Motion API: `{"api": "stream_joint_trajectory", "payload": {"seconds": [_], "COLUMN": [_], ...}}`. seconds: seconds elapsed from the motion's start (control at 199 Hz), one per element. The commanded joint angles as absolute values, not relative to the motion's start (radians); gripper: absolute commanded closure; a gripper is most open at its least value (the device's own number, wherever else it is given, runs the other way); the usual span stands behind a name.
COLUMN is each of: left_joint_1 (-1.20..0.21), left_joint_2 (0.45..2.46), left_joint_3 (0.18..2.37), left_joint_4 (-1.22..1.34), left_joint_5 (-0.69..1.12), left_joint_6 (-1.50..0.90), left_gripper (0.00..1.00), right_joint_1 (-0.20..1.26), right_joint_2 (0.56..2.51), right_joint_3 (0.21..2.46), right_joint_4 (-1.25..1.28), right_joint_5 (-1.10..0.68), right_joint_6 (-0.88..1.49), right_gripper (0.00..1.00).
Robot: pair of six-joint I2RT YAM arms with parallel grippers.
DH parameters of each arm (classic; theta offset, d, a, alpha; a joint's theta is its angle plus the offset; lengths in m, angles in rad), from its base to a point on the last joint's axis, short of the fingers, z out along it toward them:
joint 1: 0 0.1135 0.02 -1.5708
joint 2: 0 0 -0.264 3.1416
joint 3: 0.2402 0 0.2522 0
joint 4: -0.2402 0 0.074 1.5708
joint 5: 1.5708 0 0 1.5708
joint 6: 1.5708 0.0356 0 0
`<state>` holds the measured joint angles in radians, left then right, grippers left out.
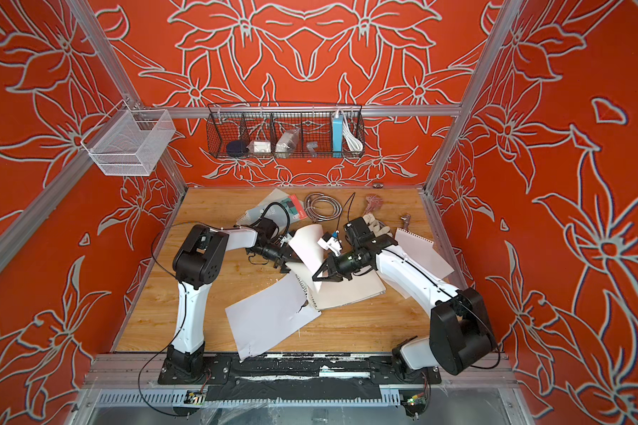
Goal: Tear off pages from different notebooks
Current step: Tear off the paper from the notebook.
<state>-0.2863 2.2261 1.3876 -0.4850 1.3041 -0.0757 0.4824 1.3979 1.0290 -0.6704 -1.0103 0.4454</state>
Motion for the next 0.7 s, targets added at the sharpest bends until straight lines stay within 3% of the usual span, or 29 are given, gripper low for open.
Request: {"api": "stream_joint_trajectory", "payload": {"seconds": [0.0,0.502,0.697], "left_joint_1": [-0.243,-0.300,-0.362], "left_joint_2": [2.224,2.243,2.253], "left_joint_3": [1.393,1.410,1.388], "left_joint_4": [-0.475,-0.480,-0.514], "left_joint_5": [1.305,1.338,1.371], "left_joint_6": [-0.084,-0.096,-0.067], "left_gripper": [0.05,0.08,0.18], "right_joint_1": [0.478,0.476,0.474], "right_joint_2": [1.364,1.300,1.304], "right_joint_3": [1.030,1.010,0.993], "right_joint_4": [-0.687,-0.724,-0.723], "right_joint_5": [-1.005,-0.969,-0.957], "right_joint_6": [0.412,0.402,0.407], "right_gripper": [1.00,1.00,1.00]}}
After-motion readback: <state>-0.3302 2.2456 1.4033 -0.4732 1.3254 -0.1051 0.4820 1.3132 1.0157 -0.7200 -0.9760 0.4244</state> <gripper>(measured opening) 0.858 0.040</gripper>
